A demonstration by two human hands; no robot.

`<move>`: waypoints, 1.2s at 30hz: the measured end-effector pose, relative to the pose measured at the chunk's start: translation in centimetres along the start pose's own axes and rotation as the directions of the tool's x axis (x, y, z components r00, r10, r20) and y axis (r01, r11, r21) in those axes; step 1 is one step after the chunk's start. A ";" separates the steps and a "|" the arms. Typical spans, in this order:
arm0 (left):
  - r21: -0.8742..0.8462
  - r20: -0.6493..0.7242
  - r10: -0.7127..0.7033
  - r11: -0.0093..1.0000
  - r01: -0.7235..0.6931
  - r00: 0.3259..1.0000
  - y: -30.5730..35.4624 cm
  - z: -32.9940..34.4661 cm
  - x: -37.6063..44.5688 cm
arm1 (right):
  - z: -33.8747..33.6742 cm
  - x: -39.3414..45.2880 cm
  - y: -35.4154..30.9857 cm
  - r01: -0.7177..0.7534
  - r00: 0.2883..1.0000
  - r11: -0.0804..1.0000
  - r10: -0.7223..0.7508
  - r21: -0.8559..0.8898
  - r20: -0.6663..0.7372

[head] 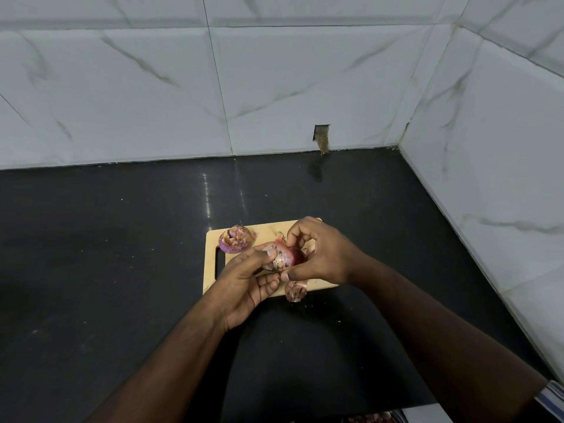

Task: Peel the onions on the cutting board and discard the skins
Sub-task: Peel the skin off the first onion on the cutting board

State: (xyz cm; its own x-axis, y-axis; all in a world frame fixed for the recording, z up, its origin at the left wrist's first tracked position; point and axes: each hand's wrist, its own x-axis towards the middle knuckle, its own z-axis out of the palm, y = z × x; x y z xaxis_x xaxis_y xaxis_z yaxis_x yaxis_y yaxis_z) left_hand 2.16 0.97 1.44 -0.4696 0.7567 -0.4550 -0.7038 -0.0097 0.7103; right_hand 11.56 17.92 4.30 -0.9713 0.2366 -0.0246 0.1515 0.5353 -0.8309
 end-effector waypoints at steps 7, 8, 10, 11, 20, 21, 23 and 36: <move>-0.007 -0.021 -0.001 1.000 0.001 1.000 0.0 0.1 0.0 | -0.1 0.2 0.5 0.004 1.000 0.997 -0.005 -0.076 -0.014; -0.004 -0.027 -0.001 1.000 0.000 1.000 0.0 0.0 0.1 | -0.1 0.2 0.5 0.009 1.000 0.997 -0.010 -0.071 -0.015; 0.017 -0.031 0.002 1.000 -0.001 1.000 0.1 -0.1 0.1 | 0.0 0.2 0.3 0.020 1.000 0.999 -0.020 -0.029 -0.013; 0.028 -0.029 0.002 1.000 -0.001 1.000 0.2 -0.1 0.1 | 0.1 0.2 0.2 0.018 1.000 1.000 -0.018 0.002 0.000; 0.069 -0.017 -0.014 0.998 0.015 1.000 0.2 -0.1 0.2 | 0.0 0.1 -0.6 0.010 0.998 0.999 -0.013 0.041 0.066; 0.062 -0.020 -0.013 0.998 0.015 1.000 0.2 -0.1 0.1 | 0.0 0.2 -0.6 -0.001 0.998 0.998 -0.003 0.055 0.067; 0.046 -0.029 -0.013 0.999 0.014 0.999 0.3 -0.2 0.2 | 0.0 0.2 -0.5 -0.018 0.998 0.998 0.013 0.065 0.067; -0.023 -0.024 -0.041 0.999 0.041 0.999 0.0 -0.1 0.6 | 0.8 -0.5 1.4 0.101 0.987 0.995 -0.100 0.002 -0.127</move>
State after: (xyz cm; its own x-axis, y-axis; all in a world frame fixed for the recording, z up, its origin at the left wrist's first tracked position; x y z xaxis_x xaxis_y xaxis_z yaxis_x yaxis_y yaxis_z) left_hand 1.78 1.35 1.08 -0.4529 0.7402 -0.4970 -0.7347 0.0060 0.6784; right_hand 12.10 17.94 2.74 -0.9503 0.2833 0.1295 0.0524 0.5550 -0.8302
